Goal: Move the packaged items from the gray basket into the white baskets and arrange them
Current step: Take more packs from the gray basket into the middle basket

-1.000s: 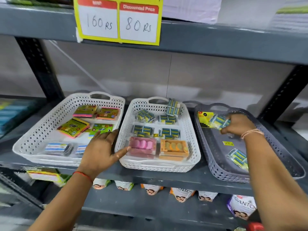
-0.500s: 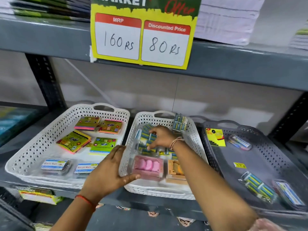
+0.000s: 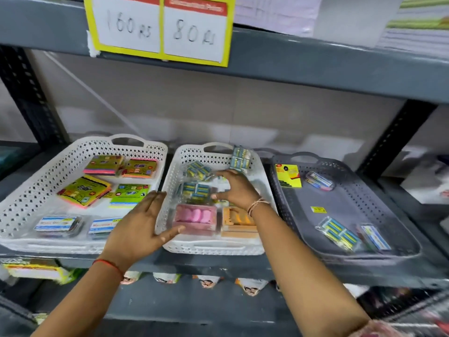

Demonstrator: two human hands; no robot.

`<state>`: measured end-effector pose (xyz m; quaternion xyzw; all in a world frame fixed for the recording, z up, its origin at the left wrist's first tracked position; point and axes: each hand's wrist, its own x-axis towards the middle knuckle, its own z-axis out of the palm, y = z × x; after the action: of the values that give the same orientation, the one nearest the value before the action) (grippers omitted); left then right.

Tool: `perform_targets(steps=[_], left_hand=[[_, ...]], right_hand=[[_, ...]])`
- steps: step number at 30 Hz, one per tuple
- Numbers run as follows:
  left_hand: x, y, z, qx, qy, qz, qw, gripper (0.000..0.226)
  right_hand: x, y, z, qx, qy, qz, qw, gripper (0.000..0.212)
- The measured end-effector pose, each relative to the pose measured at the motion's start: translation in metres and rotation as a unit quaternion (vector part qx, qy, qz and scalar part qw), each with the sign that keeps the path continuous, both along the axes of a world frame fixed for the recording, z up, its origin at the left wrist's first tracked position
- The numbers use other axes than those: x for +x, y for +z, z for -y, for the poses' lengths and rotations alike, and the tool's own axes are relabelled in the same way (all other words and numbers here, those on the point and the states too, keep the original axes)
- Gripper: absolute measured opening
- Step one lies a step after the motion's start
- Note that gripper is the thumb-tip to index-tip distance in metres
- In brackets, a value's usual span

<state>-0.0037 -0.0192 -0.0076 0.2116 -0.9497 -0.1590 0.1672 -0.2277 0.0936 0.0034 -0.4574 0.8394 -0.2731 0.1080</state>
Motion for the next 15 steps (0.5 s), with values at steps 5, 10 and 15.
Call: perform_targets(steps=[5,10,15], left_hand=[[-0.002,0.007,-0.025,-0.021,-0.020,-0.018,0.999,0.109],[-0.018,0.006,-0.063,-0.055,-0.073,0.005,0.996,0.111],[-0.023,-0.001,-0.071,-0.081,-0.060,0.025,0.995,0.107]], right_hand=[[-0.032,0.013,-0.102,-0.087,-0.143,-0.074,0.983,0.061],[-0.071,0.012,-0.192,0.185,-0.239,-0.045,0.952,0.066],[-0.067,-0.003,-0.213,0.399,-0.245,-0.028,0.883,0.050]])
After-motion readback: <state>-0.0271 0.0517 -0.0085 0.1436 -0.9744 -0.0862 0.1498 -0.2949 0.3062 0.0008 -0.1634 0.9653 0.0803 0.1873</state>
